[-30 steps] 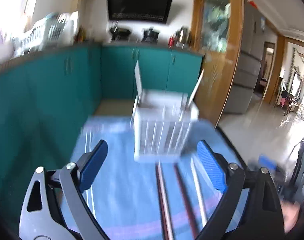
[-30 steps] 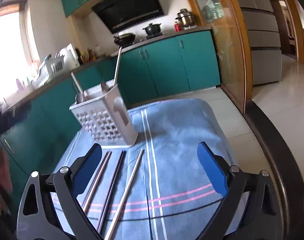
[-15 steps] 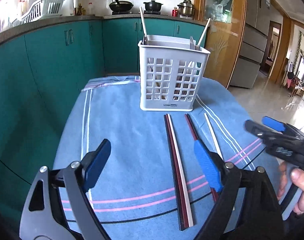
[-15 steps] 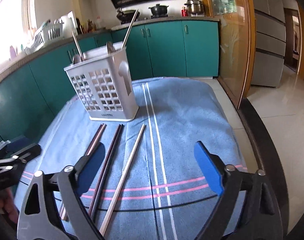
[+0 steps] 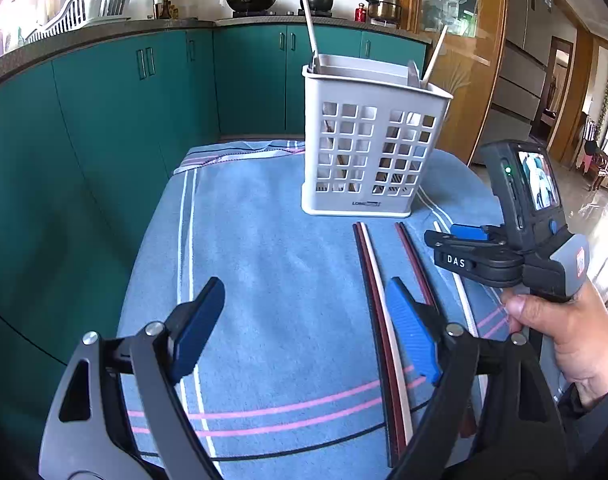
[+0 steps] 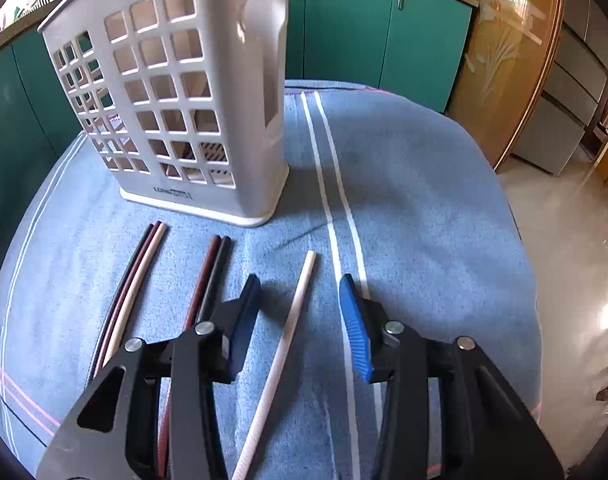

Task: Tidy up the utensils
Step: 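Grasp a dark chopstick with the left tool while the right tool grasps a light chopstick, then drop the light chopstick into the caddy with the right tool while the left tool holds its chopstick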

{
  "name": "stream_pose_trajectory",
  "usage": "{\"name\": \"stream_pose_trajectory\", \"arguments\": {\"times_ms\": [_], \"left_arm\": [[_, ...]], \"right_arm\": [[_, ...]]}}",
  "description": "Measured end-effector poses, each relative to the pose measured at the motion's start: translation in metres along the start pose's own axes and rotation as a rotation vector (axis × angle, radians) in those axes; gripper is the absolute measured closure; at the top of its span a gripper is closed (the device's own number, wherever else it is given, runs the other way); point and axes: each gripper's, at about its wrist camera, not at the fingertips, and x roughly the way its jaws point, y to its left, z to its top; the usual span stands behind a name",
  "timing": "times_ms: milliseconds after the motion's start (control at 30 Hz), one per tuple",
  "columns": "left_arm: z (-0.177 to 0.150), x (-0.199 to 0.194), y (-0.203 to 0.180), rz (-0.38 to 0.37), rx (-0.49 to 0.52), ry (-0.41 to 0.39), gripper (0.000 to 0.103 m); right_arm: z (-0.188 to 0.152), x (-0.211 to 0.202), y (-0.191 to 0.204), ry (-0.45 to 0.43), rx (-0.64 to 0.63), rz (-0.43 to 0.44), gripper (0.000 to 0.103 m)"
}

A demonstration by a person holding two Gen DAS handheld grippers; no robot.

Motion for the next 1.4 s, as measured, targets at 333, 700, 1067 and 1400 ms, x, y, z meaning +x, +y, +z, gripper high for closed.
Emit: {"name": "stream_pose_trajectory", "arguments": {"times_ms": [333, 700, 1067, 1400], "left_arm": [[0.012, 0.046, -0.017, -0.062, 0.033, 0.088, 0.041], [0.032, 0.111, -0.033, -0.061, 0.062, 0.195, 0.064], [0.035, 0.143, -0.038, -0.030, 0.090, 0.240, 0.076], [0.045, 0.110, -0.027, -0.052, 0.085, 0.143, 0.099]], "right_arm": [[-0.005, -0.042, -0.009, -0.090, 0.022, 0.156, 0.098], [-0.022, -0.094, -0.026, -0.171, 0.020, 0.239, 0.098], [-0.018, -0.094, -0.034, -0.169, 0.025, 0.247, 0.098], [-0.018, -0.103, -0.030, -0.189, 0.014, 0.265, 0.098]]}}
